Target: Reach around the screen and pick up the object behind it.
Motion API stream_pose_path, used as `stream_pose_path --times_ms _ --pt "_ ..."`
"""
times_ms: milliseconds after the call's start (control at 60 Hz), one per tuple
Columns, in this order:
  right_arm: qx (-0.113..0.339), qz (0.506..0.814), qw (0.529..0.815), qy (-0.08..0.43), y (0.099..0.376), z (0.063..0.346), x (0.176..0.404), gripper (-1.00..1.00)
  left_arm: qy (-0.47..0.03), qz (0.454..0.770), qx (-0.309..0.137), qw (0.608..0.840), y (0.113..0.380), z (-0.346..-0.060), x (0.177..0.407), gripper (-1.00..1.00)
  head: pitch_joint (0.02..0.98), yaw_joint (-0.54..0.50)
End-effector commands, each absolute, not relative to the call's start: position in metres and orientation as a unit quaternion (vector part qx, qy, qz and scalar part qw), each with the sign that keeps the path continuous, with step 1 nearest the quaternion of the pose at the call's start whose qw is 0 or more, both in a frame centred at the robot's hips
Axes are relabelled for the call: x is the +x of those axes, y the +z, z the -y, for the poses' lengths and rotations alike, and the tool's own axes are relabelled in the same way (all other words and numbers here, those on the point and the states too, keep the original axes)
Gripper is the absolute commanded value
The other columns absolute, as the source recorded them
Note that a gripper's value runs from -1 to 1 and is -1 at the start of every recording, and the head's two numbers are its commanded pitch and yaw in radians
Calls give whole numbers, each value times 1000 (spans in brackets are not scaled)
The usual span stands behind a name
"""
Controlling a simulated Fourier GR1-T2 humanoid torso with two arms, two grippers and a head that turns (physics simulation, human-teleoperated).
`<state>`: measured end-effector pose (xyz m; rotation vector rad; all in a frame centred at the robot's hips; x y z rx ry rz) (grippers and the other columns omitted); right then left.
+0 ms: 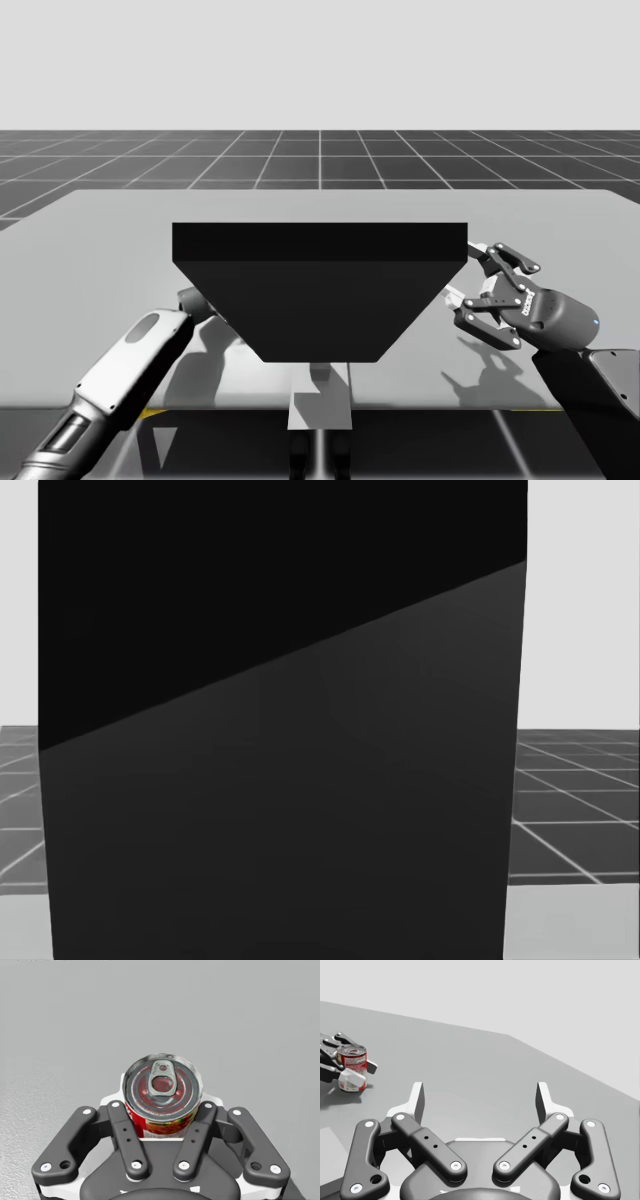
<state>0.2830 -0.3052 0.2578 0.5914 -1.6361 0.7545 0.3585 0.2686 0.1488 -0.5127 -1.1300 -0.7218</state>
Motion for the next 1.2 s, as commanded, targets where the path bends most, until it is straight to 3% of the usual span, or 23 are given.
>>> stream_pose_path --times_ms 17,283,567,917,1200 --pt "252 701 584 323 258 306 283 -1000 -335 507 -244 756 144 -270 359 979 129 -52" --pt "250 702 585 320 258 306 283 -1000 -336 520 -218 754 161 -281 350 1000 126 -56" --pt "248 702 587 318 259 307 285 -1000 -287 561 -162 759 193 -341 343 1000 118 -53" --pt "240 712 578 317 261 309 286 -1000 -226 634 -83 735 259 -398 348 1000 113 -50" --pt "234 722 575 307 265 314 287 -1000 -214 671 -47 708 298 -400 354 1000 112 -53"
